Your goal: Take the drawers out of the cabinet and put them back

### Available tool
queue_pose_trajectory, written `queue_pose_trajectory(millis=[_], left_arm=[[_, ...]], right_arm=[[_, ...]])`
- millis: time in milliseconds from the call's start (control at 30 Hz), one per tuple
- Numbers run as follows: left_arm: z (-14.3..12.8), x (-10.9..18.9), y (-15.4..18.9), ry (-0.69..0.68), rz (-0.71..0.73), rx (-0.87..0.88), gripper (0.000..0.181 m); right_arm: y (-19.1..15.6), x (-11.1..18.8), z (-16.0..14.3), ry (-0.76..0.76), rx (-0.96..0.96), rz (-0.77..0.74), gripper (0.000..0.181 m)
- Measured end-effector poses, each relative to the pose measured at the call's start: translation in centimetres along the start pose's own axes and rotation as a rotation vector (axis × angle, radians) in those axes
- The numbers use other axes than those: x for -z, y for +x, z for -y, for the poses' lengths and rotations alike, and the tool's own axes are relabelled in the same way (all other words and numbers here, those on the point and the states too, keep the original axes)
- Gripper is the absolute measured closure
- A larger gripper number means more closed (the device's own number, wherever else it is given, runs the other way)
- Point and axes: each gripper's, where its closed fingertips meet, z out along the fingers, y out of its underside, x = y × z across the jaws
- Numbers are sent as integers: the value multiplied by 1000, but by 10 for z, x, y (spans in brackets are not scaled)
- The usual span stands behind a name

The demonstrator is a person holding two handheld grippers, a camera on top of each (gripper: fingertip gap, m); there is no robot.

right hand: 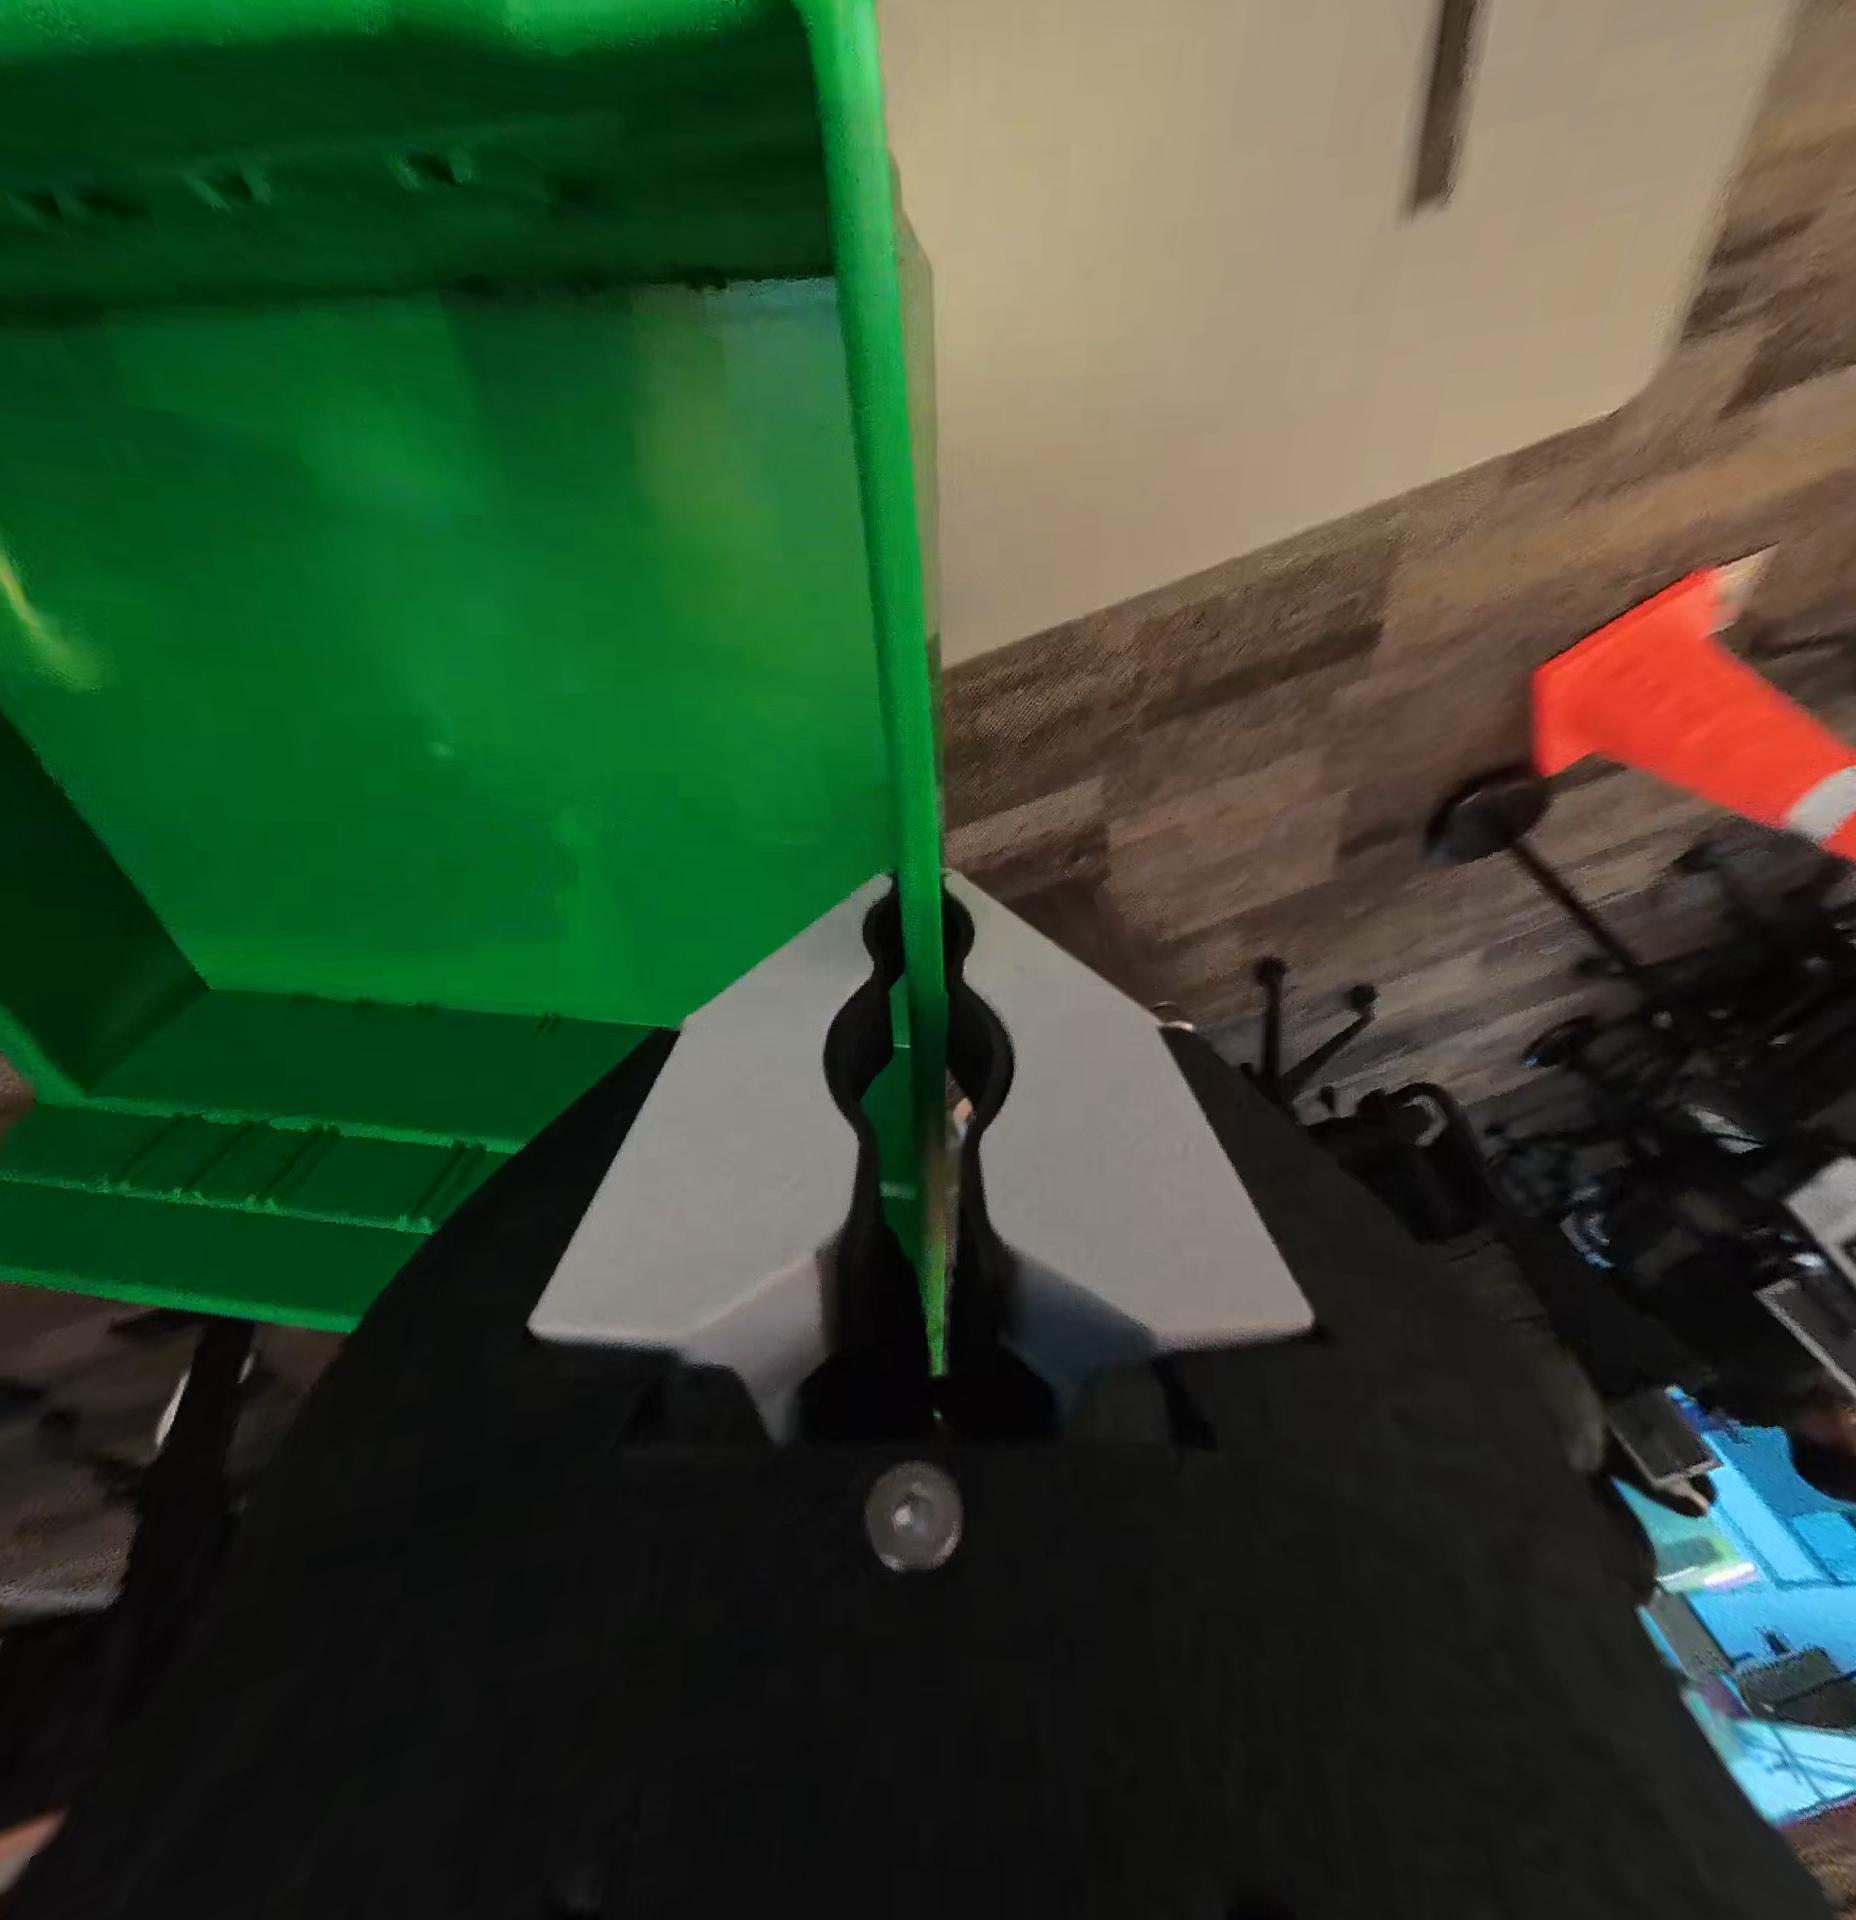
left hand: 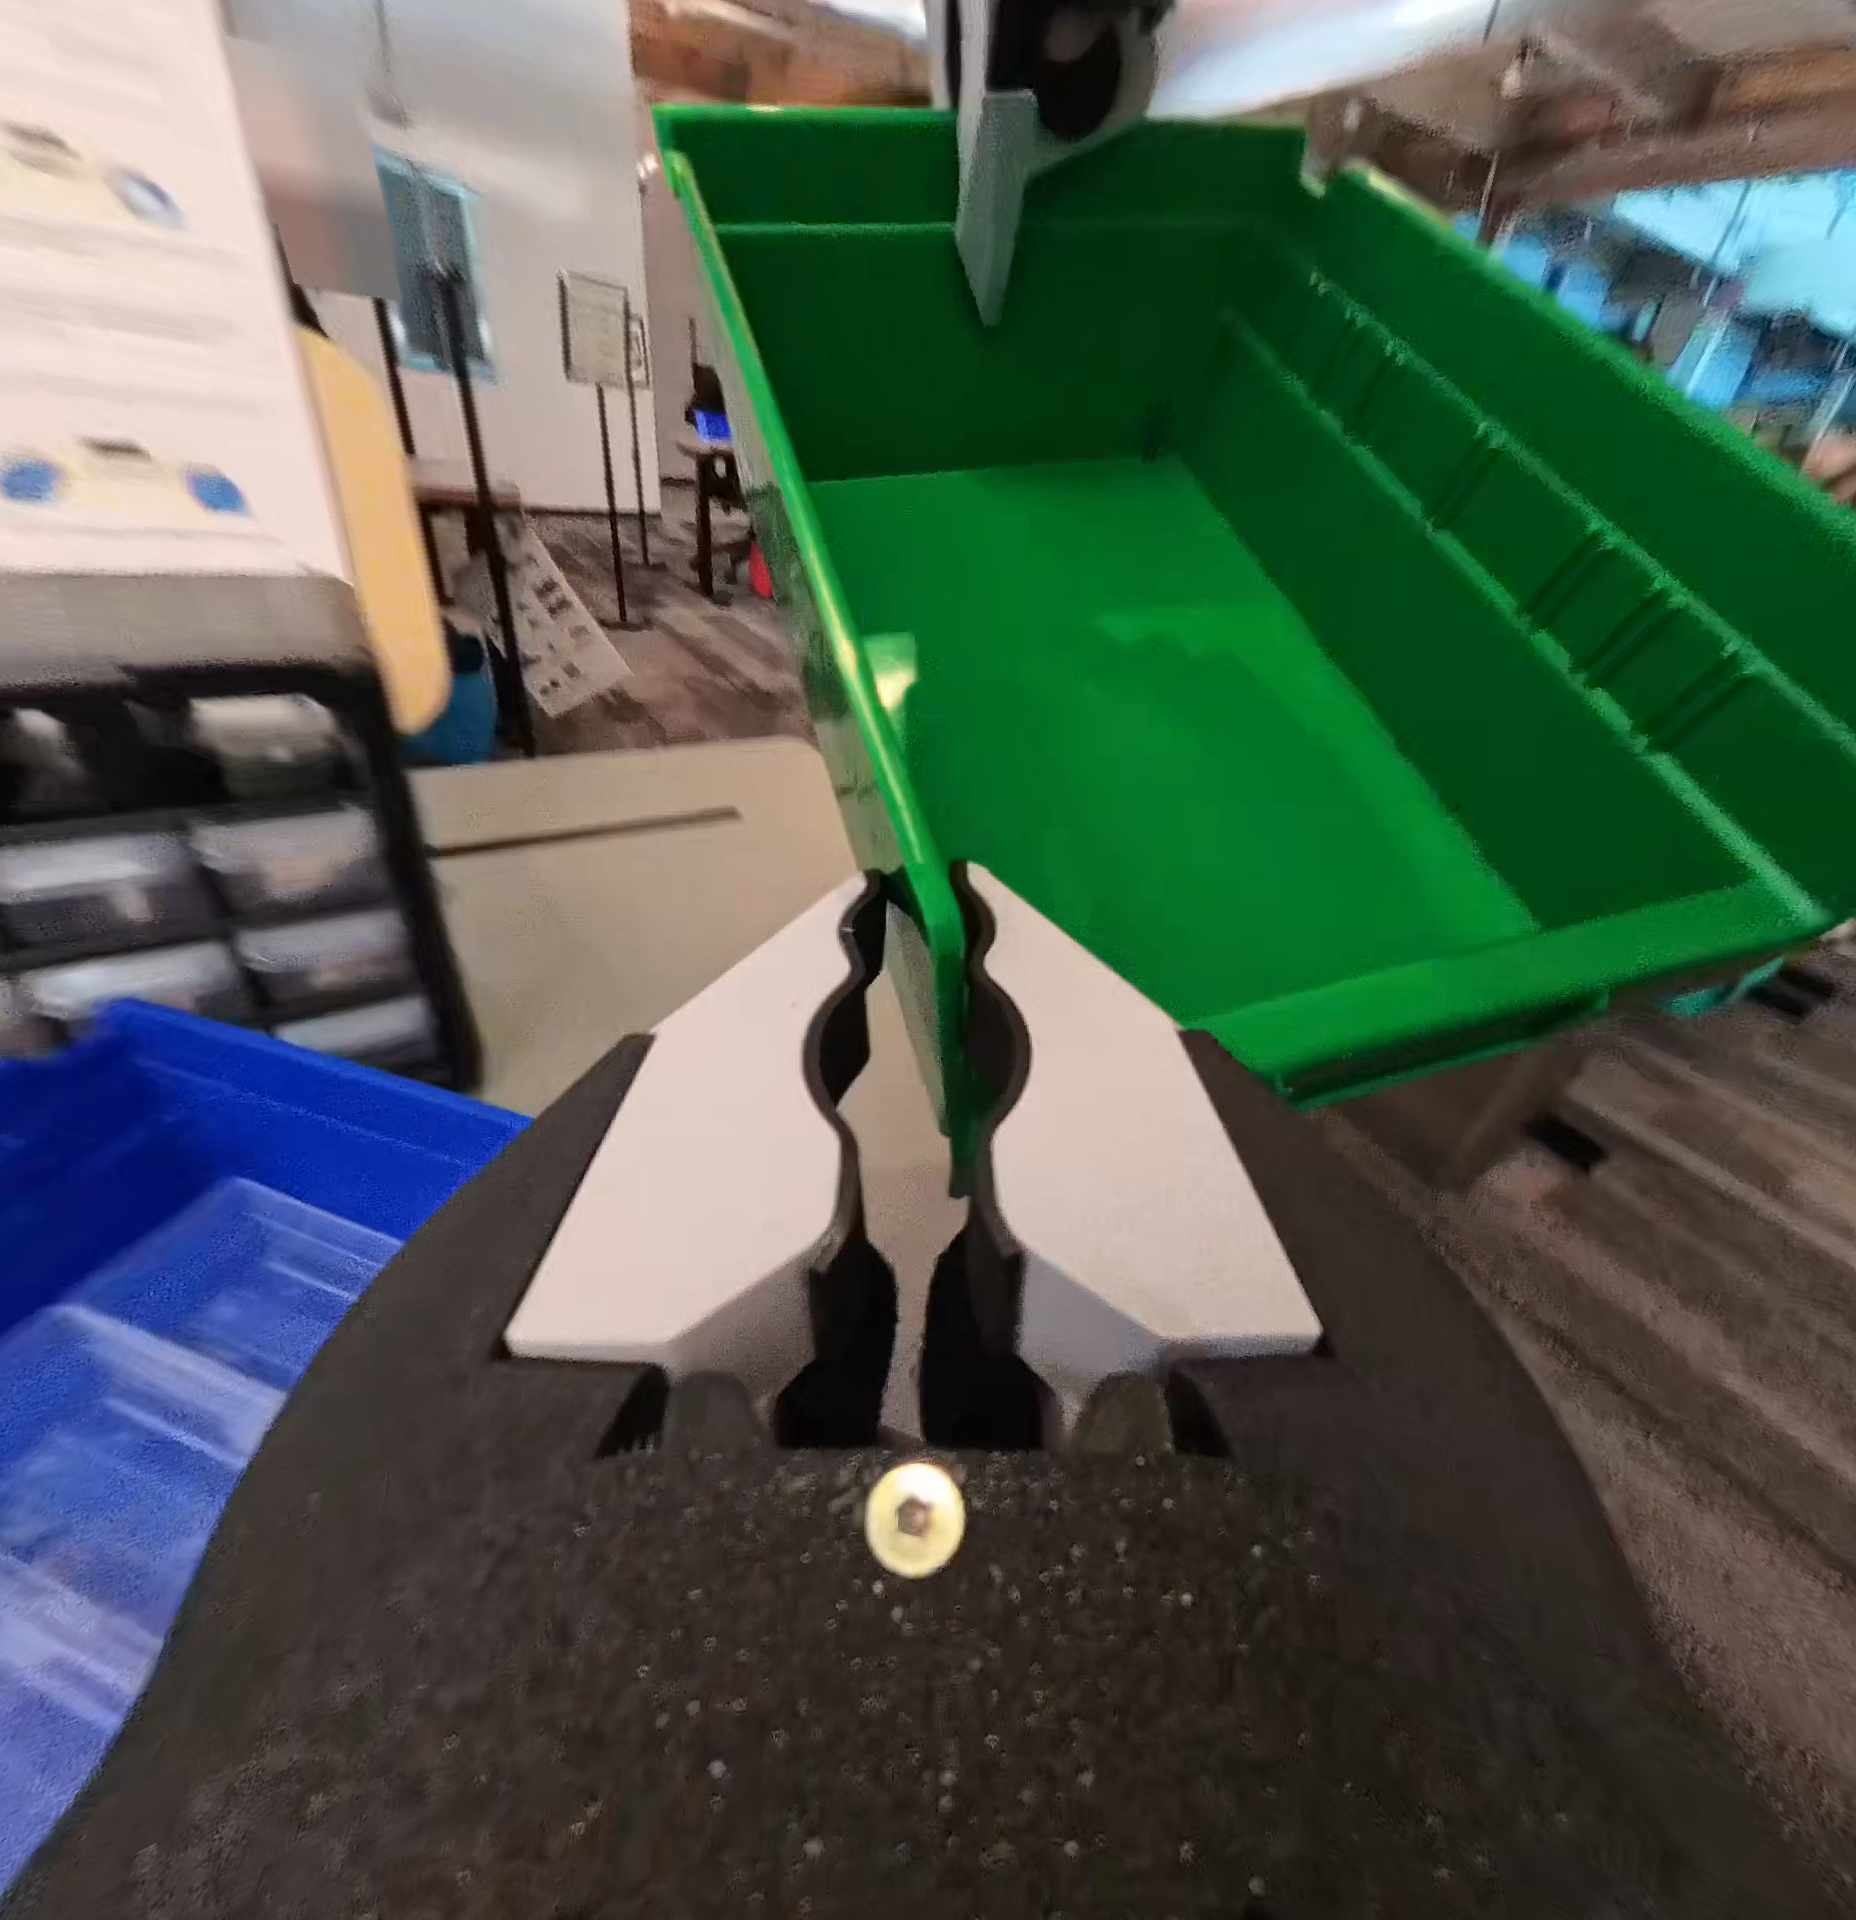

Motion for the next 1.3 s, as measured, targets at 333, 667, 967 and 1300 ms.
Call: queue_pose_trajectory(millis=[333, 667, 967, 1300], left_arm=[[-127, -76, -36, -315, 172, 27, 170], [-174, -46, -57, -351, 193, 36, 148], [-184, 53, 33, -583, -557, 170, 142], [-134, 128, 25, -523, -753, 57, 123]], right_arm=[[48, -208, 77, 201, -9, 191, 179], [78, -258, 156, 209, 146, 278, 180], [99, -271, 185, 219, 320, 303, 179], [113, -238, 190, 343, 169, 204, 127]])
